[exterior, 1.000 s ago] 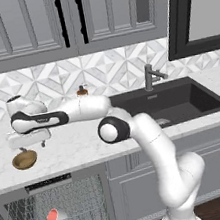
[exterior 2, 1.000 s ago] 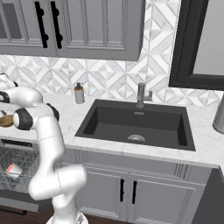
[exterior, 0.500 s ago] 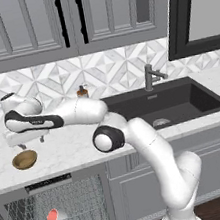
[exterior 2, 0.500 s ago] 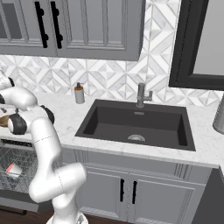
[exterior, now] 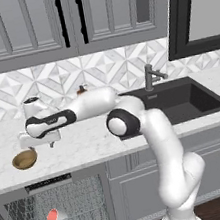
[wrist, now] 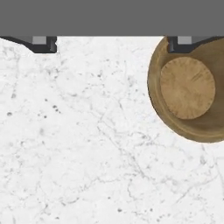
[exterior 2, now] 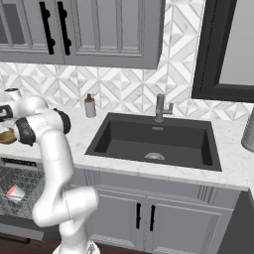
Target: Pick up the cup and bowl from the counter, place them in the dishwasher, and close the dishwasher door.
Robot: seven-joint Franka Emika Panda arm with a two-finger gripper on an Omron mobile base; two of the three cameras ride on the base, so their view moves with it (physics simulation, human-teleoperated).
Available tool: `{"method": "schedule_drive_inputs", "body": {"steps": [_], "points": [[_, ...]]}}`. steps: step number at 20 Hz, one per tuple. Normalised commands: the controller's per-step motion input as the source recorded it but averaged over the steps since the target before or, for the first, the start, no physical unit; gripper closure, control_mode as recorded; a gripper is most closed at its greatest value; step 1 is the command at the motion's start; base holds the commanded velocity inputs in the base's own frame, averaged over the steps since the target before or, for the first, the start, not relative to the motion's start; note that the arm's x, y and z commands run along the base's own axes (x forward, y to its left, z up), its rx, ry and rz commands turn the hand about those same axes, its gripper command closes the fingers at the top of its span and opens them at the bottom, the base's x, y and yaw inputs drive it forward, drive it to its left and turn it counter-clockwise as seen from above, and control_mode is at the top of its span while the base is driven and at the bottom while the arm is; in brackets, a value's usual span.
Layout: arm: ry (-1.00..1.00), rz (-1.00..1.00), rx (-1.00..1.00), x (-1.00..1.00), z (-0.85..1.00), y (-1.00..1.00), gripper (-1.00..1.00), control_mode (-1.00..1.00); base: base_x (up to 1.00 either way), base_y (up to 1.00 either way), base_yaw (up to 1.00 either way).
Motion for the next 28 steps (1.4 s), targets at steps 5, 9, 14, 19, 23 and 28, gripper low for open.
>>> {"method": "schedule_drive_inputs", "body": {"steps": [5,9,14,19,23,28], "points": [[0.03,0.0,-0.04,0.15,0.1,0.24,-1.0,-1.0,0.0,0.0,0.0],[0.13,0.0,-0.12,0.3,0.06,0.54,-1.0,-1.0,0.0,0.0,0.0],[0.15,0.0,-0.06,0.44,0.25,0.33,-1.0,-1.0,0.0,0.0,0.0],[0.06,0.0,0.0,0.19,0.48,0.12,-1.0,-1.0,0.0,0.0,0.0],[0.0,0.0,0.0,0.0,0.08,0.19,-1.0,-1.0,0.0,0.0,0.0],[0.01,0.0,0.0,0.01,-0.08,0.24,-1.0,-1.0,0.0,0.0,0.0]]}}
